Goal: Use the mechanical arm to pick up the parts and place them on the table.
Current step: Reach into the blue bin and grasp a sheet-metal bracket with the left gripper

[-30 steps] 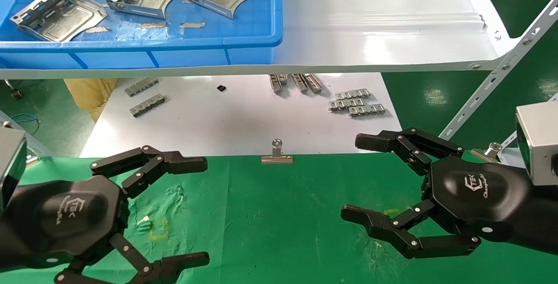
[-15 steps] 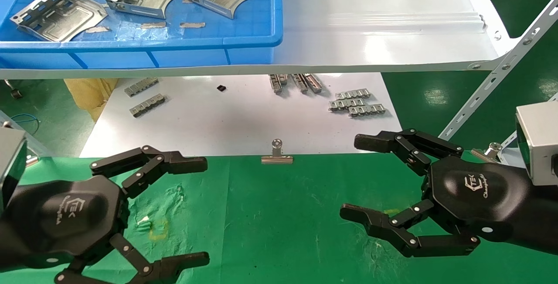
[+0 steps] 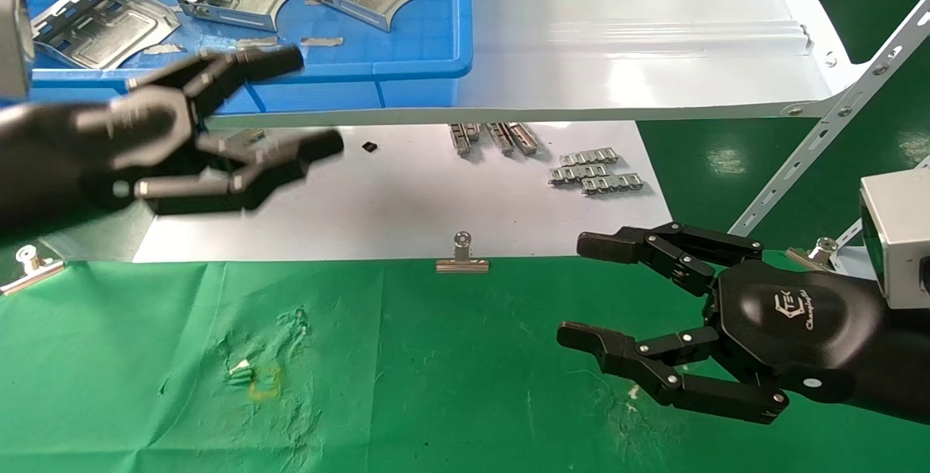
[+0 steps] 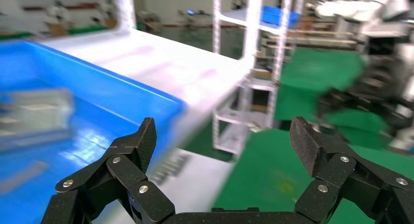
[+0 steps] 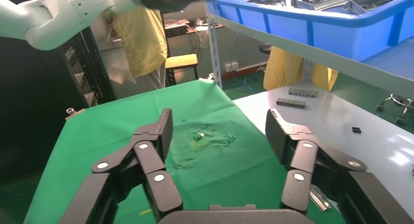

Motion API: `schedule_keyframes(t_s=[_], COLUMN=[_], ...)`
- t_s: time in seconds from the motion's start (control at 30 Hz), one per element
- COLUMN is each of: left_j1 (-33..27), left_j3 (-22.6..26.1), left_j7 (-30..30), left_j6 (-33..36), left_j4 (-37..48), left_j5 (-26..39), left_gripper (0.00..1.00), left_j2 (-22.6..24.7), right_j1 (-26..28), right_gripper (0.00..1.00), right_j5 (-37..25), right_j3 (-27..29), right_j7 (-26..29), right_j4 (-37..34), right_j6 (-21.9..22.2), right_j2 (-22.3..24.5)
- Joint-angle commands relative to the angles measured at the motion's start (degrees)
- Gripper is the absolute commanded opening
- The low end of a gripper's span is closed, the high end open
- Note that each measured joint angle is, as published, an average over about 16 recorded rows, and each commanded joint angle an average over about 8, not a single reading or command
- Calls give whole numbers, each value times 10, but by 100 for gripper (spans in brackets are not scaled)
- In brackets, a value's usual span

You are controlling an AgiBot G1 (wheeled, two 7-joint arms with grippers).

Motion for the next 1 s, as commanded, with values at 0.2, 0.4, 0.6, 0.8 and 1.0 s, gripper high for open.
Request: schedule_keyframes(t_s=[0.2, 0.4, 0.6, 0.8, 1.0], left_j1=[-76, -138, -195, -237, -264], left_j3=[17, 36, 61, 84, 102], left_j7=[-8, -22, -54, -95, -139], left_j6=[-65, -109, -141, -154, -171], left_j4=[71, 133, 180, 213, 231], left_j5=[58, 113, 171, 218, 256], left_gripper=[100, 100, 100, 100, 100], left_j2=[32, 40, 36, 27, 18], right_j1=[0, 0, 0, 0, 0], right_gripper=[0, 0, 0, 0, 0], right_j5=[0, 0, 0, 0, 0], right_j3=[0, 0, 0, 0, 0], right_j7=[0, 0, 0, 0, 0], right_j4=[0, 0, 0, 0, 0], right_j6=[0, 0, 0, 0, 0], right_j2=[0, 0, 0, 0, 0])
